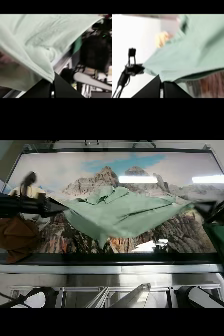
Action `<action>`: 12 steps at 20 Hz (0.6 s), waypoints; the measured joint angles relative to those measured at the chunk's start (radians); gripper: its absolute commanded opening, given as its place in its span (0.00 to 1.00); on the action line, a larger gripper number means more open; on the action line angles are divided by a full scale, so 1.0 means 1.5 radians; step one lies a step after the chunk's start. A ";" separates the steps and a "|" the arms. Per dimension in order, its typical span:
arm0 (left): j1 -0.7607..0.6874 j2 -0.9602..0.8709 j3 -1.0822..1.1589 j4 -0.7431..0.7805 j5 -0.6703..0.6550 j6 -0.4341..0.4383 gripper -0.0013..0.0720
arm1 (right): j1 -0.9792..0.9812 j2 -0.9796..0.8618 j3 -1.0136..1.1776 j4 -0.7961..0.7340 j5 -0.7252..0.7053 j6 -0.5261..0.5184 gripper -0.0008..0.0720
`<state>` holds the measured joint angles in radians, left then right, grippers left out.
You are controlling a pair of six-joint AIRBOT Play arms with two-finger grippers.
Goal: Fold the shirts.
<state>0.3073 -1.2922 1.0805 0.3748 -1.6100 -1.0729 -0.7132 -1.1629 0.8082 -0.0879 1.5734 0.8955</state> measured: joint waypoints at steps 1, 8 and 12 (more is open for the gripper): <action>0.031 0.028 0.010 -0.051 -0.018 -0.001 0.04 | -0.003 0.027 0.034 0.034 -0.014 0.001 0.03; 0.222 0.183 0.064 -0.394 -0.101 0.019 0.04 | -0.049 0.228 0.189 0.207 -0.191 -0.026 0.03; 0.313 0.225 0.080 -0.577 -0.130 0.050 0.04 | -0.092 0.299 0.229 0.225 -0.253 -0.060 0.03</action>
<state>0.7761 -0.9550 1.2007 -0.4900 -1.8050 -0.9985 -0.8513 -0.7147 1.1522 0.2489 1.1934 0.8051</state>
